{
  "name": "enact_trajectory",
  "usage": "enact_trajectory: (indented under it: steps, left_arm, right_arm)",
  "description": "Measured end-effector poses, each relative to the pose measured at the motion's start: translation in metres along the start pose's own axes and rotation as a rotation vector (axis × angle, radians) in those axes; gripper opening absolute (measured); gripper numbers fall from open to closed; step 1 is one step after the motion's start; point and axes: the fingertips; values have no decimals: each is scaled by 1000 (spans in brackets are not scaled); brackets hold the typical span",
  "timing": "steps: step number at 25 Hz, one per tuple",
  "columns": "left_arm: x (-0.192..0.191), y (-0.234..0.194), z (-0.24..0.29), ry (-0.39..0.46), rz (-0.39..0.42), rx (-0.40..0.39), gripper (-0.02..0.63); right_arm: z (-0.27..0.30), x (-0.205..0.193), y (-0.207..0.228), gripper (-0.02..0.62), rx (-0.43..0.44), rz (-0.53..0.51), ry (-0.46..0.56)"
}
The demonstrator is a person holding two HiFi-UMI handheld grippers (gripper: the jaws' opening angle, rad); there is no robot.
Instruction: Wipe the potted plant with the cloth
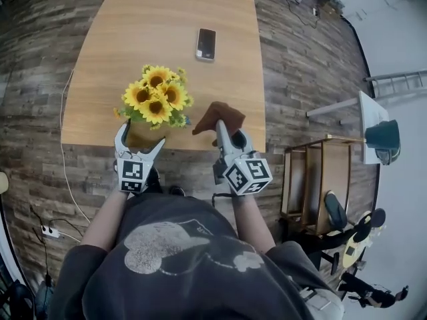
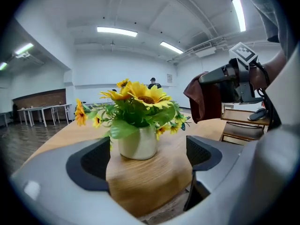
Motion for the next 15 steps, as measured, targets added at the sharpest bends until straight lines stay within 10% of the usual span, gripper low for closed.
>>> enact_trajectory:
  steps: [15]
  left_arm:
    - [2, -19, 55, -6, 53, -109, 565]
  right_arm:
    - [14, -13, 3, 52, -109, 9, -15]
Point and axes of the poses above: the fingertips, and each gripper's own axes: z forward along the fingers, y to its right, x out of its top, and after that the axes turned 7 degrees about y, right-handed
